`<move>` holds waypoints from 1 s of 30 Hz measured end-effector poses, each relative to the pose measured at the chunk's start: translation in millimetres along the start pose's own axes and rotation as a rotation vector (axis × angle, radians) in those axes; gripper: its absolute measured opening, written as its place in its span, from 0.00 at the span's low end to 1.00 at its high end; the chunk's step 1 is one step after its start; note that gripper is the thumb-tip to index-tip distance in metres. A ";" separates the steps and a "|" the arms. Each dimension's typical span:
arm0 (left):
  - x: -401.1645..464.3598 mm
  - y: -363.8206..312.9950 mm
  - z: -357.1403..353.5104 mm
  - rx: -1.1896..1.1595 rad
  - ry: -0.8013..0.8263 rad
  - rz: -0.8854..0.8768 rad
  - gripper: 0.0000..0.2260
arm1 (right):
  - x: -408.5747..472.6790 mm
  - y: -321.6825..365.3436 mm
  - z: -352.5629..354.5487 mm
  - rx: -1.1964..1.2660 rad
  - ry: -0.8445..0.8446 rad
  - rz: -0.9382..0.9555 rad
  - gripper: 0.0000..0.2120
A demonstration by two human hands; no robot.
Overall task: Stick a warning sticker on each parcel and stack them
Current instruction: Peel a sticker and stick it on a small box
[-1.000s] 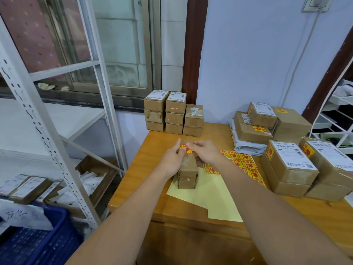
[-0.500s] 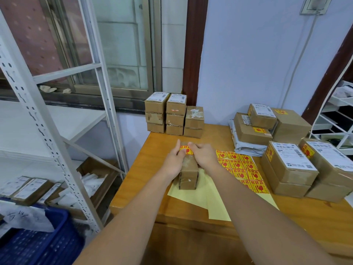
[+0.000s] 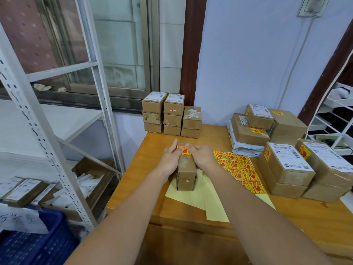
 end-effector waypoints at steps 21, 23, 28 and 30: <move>-2.3 3.1 -1.2 -0.311 -0.065 0.113 0.13 | -3.8 2.5 -0.7 -0.032 -0.045 0.003 0.20; -7.0 5.9 -1.0 -0.361 -0.032 0.144 0.16 | -4.7 2.9 0.3 -0.038 -0.051 0.002 0.20; -16.3 10.1 1.1 -0.408 0.015 0.158 0.21 | -3.9 2.3 -1.7 -0.041 -0.036 -0.023 0.22; -18.6 11.6 2.1 -0.396 0.028 0.152 0.22 | -4.1 2.1 -2.2 -0.042 -0.030 -0.033 0.22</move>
Point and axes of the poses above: each hand's wrist, its own x-axis towards the middle knuckle, its own z-axis out of the back of the hand, y = z × x, the point moved 6 cm from there along x, towards the middle knuckle, and after that the axes turned 6 degrees about -x, right-handed, at the moved point
